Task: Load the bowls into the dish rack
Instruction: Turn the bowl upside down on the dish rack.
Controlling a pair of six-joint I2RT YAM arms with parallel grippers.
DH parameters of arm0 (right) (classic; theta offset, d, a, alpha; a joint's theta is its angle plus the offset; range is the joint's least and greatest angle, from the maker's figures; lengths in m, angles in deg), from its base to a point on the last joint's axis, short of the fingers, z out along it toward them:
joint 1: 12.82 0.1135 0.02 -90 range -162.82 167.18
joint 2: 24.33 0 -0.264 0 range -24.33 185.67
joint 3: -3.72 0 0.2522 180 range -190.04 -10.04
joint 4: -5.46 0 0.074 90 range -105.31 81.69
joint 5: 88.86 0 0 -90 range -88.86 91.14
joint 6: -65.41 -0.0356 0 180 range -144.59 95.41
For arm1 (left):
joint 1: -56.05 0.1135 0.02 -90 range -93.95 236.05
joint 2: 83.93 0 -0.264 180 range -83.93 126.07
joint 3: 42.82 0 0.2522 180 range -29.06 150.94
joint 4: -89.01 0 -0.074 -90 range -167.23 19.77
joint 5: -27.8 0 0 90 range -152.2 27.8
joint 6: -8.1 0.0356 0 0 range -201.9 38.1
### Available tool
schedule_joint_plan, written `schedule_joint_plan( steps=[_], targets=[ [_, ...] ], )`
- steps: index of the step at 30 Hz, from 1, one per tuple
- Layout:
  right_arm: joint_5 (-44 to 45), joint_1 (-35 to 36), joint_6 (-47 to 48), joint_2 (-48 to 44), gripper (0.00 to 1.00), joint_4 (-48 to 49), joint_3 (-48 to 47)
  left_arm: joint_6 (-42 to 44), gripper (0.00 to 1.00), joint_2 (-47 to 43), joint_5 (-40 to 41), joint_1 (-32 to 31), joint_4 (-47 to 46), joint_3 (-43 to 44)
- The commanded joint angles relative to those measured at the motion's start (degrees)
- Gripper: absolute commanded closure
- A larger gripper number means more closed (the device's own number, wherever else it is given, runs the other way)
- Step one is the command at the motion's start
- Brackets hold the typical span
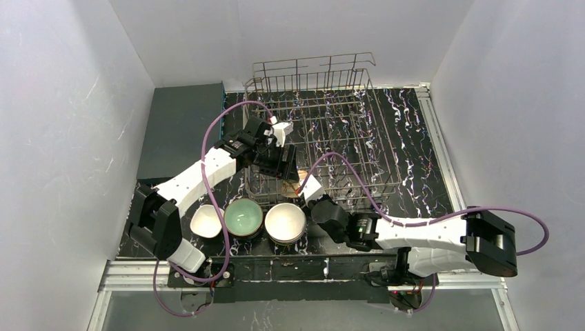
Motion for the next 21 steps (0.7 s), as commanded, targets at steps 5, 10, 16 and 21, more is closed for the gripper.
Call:
schedule_joint_plan(
  steps=[5, 10, 16, 21],
  targets=[
    [8.53, -0.11, -4.38, 2.16, 0.99, 2.96, -3.32, 1.67, 0.33, 0.39, 4.72, -1.77, 4.72, 2.28],
    [9.07, -0.15, -5.28, 1.96, 0.99, 1.78, -4.05, 2.29, 0.41, 2.07, 10.52, -2.65, 7.49, 3.19],
    [3.65, -0.05, -5.27, -1.22, 0.99, 0.0, -4.07, 3.14, 0.45, 4.78, 14.53, -3.45, 9.98, 4.11],
    [-4.7, -0.12, -5.63, -5.92, 0.99, -2.73, -3.49, 3.21, 0.45, 4.89, 15.16, -3.87, 10.19, 4.44]
  ],
)
